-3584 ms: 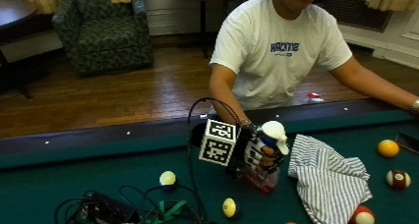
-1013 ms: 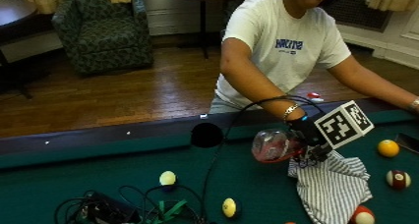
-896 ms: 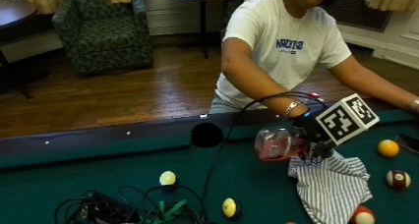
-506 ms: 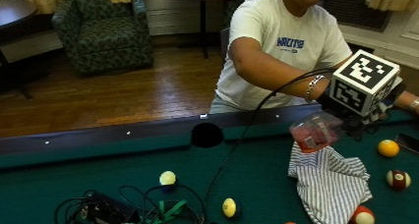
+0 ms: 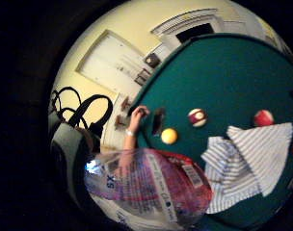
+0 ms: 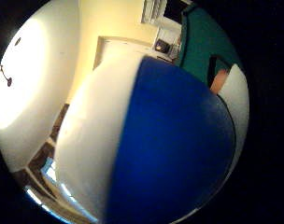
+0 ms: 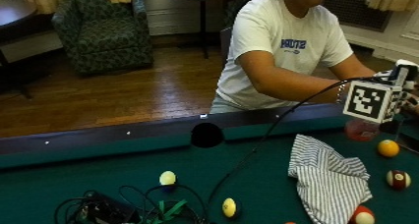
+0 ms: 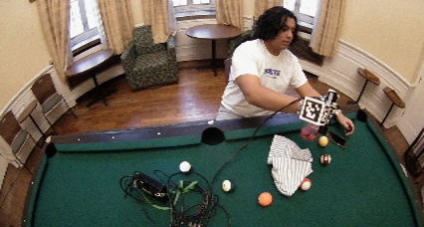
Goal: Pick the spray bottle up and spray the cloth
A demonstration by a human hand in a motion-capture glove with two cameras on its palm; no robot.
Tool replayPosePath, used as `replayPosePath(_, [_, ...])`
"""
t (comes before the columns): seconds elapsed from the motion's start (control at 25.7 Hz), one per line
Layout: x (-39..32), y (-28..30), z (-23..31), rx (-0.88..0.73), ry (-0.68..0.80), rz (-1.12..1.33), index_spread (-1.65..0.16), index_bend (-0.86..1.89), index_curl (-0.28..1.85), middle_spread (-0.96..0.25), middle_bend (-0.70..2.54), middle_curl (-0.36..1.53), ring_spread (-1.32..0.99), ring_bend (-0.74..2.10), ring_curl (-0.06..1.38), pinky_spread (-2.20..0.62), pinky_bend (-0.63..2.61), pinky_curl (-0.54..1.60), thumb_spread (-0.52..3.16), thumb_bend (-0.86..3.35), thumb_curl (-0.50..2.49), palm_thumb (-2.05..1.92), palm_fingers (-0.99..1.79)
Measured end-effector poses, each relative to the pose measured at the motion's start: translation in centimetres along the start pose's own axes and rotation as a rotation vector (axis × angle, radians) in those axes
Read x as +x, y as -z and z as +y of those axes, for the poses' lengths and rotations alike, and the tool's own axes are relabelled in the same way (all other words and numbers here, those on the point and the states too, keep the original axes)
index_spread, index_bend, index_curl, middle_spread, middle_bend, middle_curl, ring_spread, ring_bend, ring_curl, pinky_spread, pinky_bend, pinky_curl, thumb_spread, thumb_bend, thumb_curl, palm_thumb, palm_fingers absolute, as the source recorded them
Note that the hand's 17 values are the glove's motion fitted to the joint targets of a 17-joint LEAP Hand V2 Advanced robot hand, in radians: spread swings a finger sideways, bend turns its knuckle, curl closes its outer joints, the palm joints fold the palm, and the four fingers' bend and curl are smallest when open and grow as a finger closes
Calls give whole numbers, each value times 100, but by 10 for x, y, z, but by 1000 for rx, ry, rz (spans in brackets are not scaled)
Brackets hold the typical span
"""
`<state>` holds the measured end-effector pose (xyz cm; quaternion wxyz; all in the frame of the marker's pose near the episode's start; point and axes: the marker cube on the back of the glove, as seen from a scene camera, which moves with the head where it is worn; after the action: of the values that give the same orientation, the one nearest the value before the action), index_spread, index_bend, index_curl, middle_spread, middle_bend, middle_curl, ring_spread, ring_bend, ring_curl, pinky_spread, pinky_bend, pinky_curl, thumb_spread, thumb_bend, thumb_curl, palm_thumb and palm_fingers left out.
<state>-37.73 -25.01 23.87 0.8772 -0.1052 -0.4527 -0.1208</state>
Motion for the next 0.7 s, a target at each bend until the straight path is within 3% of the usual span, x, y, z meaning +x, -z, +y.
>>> replayPosePath(0.19, [31, -55, 36, -171, 32, -41, -27, 32, 59, -23, 58, 51, -22, 65, 46, -30, 42, 39, 26, -4, 78, 88, 138])
replayPosePath(0.39, [40, -90, 37, -99, 19, -226, -27, 32, 59, -23, 58, 51, -22, 65, 46, -30, 43, 39, 26, -3, 78, 88, 138])
replayPosePath(0.7, [64, -111, 50, -39, 52, -208, -27, 32, 60, -23, 60, 52, -21, 65, 46, -30, 42, 39, 26, -4, 79, 88, 139])
